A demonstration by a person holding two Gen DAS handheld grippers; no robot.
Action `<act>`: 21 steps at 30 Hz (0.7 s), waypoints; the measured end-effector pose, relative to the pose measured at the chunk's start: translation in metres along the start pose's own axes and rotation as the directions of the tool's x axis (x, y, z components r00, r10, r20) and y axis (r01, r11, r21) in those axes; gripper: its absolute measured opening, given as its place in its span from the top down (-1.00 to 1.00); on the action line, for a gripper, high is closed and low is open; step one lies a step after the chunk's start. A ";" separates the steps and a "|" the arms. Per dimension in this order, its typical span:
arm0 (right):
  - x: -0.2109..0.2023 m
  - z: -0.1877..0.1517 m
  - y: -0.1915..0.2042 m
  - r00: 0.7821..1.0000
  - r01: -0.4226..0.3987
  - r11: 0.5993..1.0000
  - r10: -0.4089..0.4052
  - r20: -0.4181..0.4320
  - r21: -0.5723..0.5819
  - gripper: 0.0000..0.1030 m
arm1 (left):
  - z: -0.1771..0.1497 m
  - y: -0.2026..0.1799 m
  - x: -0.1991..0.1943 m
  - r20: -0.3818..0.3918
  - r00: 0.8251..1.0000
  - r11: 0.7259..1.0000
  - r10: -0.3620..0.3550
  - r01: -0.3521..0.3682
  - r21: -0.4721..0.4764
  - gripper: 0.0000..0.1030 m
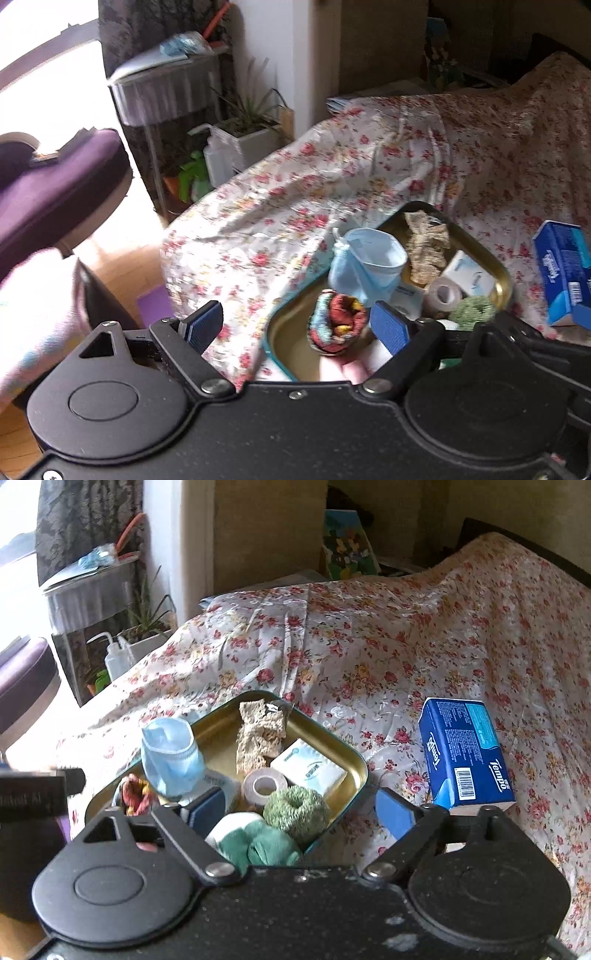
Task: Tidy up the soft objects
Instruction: 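Open the left tool over the tin and withdraw both tools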
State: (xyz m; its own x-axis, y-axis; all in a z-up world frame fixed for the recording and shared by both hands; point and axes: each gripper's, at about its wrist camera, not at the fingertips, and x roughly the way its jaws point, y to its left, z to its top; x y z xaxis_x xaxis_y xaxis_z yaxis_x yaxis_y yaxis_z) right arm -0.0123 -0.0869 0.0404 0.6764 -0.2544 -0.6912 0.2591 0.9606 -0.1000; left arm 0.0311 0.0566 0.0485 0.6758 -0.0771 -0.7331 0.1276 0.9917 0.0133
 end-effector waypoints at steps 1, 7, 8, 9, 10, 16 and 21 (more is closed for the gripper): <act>-0.001 -0.002 0.000 1.000 -0.005 1.000 0.005 -0.001 -0.013 -0.79 | -0.002 -0.001 -0.001 0.015 1.000 1.000 0.018 -0.018 0.007 -0.64; 0.004 -0.015 -0.006 1.000 -0.019 0.999 0.019 0.001 -0.029 -0.94 | -0.017 -0.005 0.005 0.006 0.999 0.999 0.043 -0.043 -0.010 -0.77; 0.005 -0.017 -0.008 1.000 -0.017 1.000 0.017 -0.004 -0.026 -0.94 | -0.020 -0.006 0.006 -0.001 0.999 0.999 0.050 -0.050 -0.017 -0.77; 0.007 -0.019 -0.009 1.000 -0.020 1.000 0.020 -0.010 -0.017 -0.96 | -0.023 -0.009 0.008 -0.005 0.998 0.998 0.060 -0.060 -0.023 -0.77; 0.009 -0.021 -0.012 0.999 -0.030 1.000 0.030 -0.020 -0.003 -0.97 | -0.026 -0.011 0.010 -0.010 0.997 0.997 0.071 -0.071 -0.029 -0.78; 0.015 -0.029 -0.021 0.998 -0.008 1.000 0.008 -0.060 0.000 -0.99 | -0.036 -0.032 0.021 -0.050 0.997 0.998 0.061 -0.062 -0.018 -0.78; 0.020 -0.033 -0.032 0.997 0.027 1.000 -0.027 -0.077 0.004 -0.99 | -0.040 -0.050 0.018 -0.030 0.999 0.999 0.040 -0.039 0.031 -0.78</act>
State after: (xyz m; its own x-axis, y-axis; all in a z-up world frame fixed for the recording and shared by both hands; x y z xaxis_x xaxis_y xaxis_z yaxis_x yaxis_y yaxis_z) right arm -0.0303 -0.1187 0.0061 0.6140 -0.2706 -0.7415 0.2802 0.9529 -0.1157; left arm 0.0083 0.0101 0.0072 0.6586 -0.0345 -0.7517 0.1237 0.9903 0.0628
